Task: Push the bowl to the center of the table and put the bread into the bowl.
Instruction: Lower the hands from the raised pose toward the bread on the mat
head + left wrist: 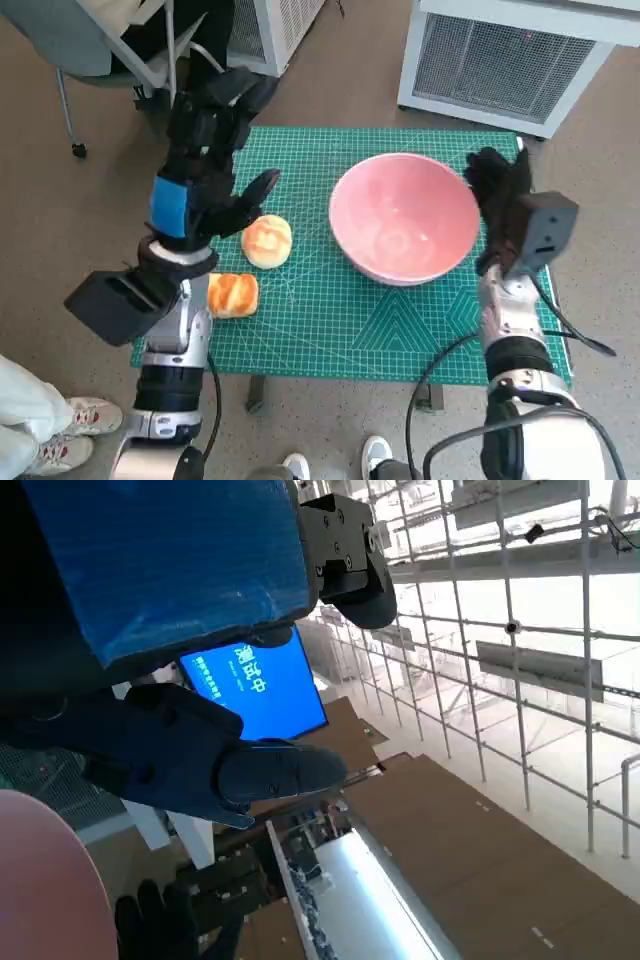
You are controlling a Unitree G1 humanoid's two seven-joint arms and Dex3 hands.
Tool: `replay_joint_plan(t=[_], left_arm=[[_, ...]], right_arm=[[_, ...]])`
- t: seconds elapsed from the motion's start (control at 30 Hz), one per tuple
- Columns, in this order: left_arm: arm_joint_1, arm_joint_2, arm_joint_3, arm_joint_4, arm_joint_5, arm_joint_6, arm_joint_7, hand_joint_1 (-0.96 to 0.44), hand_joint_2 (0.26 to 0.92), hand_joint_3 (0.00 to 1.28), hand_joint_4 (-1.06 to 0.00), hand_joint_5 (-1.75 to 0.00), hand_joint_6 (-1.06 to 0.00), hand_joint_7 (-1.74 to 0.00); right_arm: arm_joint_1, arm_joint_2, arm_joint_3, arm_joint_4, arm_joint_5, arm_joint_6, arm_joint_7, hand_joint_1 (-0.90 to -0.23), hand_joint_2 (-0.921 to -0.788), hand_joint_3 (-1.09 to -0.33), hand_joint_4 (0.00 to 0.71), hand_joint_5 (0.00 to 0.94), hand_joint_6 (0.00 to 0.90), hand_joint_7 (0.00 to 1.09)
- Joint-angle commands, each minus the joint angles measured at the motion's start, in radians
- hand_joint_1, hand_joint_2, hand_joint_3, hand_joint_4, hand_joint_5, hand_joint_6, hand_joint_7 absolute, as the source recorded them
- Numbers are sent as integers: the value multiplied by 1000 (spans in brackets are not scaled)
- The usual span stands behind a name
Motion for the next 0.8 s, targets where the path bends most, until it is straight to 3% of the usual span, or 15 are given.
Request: replay_joint_plan(t=[0.03,0.3,0.5,0.7,0.8], left_arm=[[29,18,11,-34,1,7,10,-450,921,300,-266,-298,-91,-682],[63,31,17,-63,-2,14,18,-466,921,296,-314,-265,-124,-654],[111,58,33,-87,-1,6,10,-469,921,293,-314,-256,-135,-647],[163,141,51,-106,18,4,-27,-490,921,300,-320,-195,-148,-609],[196,222,56,-116,48,6,-70,-510,921,303,-329,-163,-152,-583]], right_arm=[[-11,34,-5,23,1,39,2,-447,-921,-863,214,2,105,286],[-29,46,5,29,-15,59,6,-446,-921,-848,221,4,116,277],[-32,23,16,18,-22,36,24,-447,-921,-853,219,2,119,271],[-51,0,35,-19,-30,-42,25,-465,-921,-844,207,1,124,270],[-50,-10,60,-58,-56,-131,6,-474,-921,-834,208,3,128,275]])
